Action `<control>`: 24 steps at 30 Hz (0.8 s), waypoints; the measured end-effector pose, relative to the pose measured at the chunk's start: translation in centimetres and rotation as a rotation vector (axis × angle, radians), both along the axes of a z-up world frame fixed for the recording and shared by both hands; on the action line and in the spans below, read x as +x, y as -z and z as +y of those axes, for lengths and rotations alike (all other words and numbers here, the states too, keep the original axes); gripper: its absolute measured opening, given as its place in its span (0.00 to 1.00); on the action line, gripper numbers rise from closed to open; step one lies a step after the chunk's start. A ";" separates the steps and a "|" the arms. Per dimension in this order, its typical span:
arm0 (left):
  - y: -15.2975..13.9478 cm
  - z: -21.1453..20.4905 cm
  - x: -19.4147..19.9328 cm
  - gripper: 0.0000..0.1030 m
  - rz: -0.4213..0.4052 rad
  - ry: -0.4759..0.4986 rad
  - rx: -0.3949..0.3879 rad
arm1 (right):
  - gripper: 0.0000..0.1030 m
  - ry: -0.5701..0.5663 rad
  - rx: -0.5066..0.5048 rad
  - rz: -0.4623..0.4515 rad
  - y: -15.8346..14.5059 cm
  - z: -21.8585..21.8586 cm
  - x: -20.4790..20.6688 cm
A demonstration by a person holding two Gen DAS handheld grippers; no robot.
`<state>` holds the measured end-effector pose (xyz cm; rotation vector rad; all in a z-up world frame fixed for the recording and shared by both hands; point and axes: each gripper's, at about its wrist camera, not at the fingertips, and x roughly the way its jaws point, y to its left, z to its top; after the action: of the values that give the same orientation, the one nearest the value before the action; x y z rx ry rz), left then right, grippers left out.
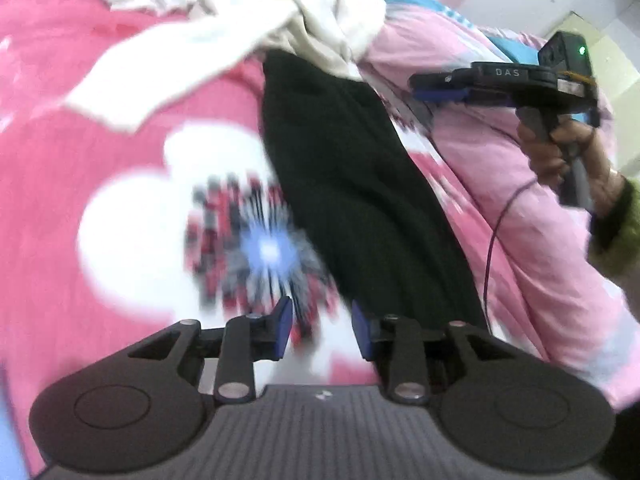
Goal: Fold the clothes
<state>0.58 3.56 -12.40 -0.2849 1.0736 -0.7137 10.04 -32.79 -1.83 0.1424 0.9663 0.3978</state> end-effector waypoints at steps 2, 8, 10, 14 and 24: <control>0.8 -1.5 2.3 0.32 -0.024 -0.030 0.020 | 0.43 0.015 0.015 0.030 0.7 1.4 1.4; 3.2 -4.0 7.7 0.35 -0.043 -0.141 -0.020 | 0.51 0.028 0.032 0.060 2.1 4.1 4.1; 3.5 -4.9 8.8 0.35 -0.061 -0.151 -0.026 | 0.52 0.041 0.042 0.070 2.7 4.3 4.8; 3.6 -6.0 9.8 0.30 -0.096 -0.166 -0.029 | 0.54 0.074 0.040 0.095 3.7 4.5 6.0; 1.7 -10.4 6.5 0.05 -0.367 -0.075 0.028 | 0.68 -0.023 -0.199 0.043 5.0 9.2 8.4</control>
<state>7.04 -6.79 -14.05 -0.1606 0.7195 -0.6526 18.45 -23.57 -6.85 -0.0409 1.0445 0.3192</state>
